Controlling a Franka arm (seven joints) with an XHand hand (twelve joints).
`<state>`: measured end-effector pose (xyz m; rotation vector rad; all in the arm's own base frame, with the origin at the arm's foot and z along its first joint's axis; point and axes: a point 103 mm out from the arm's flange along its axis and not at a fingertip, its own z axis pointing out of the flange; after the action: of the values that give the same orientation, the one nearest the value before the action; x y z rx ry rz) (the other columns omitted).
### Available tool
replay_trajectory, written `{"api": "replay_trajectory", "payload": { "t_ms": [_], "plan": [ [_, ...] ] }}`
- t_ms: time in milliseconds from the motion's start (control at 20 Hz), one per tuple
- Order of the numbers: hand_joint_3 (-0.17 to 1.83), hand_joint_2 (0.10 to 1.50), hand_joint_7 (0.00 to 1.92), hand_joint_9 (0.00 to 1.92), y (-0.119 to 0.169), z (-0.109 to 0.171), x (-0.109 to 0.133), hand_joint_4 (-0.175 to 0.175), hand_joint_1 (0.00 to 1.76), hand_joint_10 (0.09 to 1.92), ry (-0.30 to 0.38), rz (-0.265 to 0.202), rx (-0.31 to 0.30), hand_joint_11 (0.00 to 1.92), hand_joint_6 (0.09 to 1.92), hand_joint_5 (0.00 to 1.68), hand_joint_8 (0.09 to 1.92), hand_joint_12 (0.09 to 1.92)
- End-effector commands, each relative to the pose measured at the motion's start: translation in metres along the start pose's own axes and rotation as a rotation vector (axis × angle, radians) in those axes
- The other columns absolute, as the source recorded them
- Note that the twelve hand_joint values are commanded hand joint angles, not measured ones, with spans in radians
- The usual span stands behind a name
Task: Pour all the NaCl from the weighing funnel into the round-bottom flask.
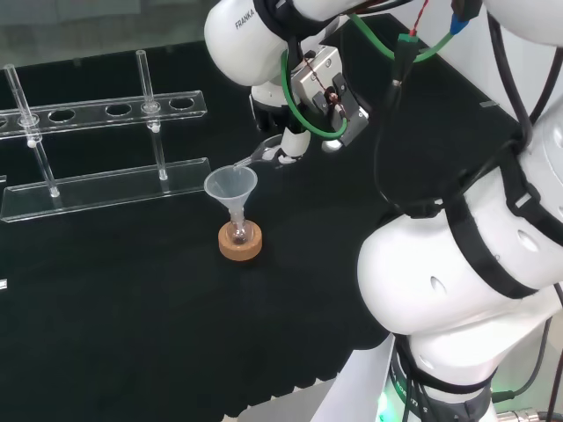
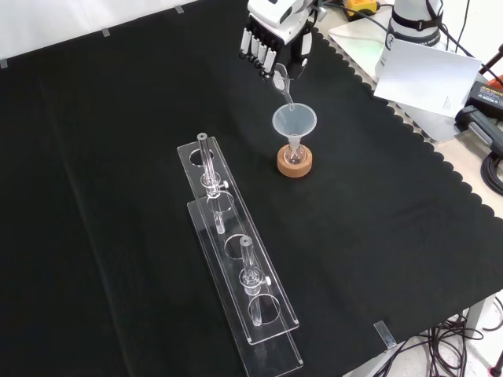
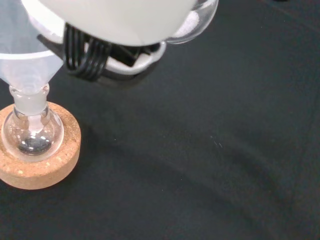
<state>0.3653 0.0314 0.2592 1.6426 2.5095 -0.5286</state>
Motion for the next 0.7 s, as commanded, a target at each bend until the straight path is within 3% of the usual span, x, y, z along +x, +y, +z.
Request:
{"api": "replay_trajectory", "payload": {
  "t_ms": [50, 700],
  "plan": [
    [0.73, 0.55, 1.6, 1.46, 0.0042, -0.0026, 0.0009, 0.081, 1.18, 0.3, -0.035, -0.014, 0.006, 1.18, 0.27, 1.5, 0.24, 0.83],
    [0.74, 0.54, 1.6, 1.46, 0.0119, -0.0057, 0.0036, 0.082, 1.18, 0.3, -0.107, -0.054, 0.018, 1.19, 0.28, 1.5, 0.24, 0.83]
  ]
}}
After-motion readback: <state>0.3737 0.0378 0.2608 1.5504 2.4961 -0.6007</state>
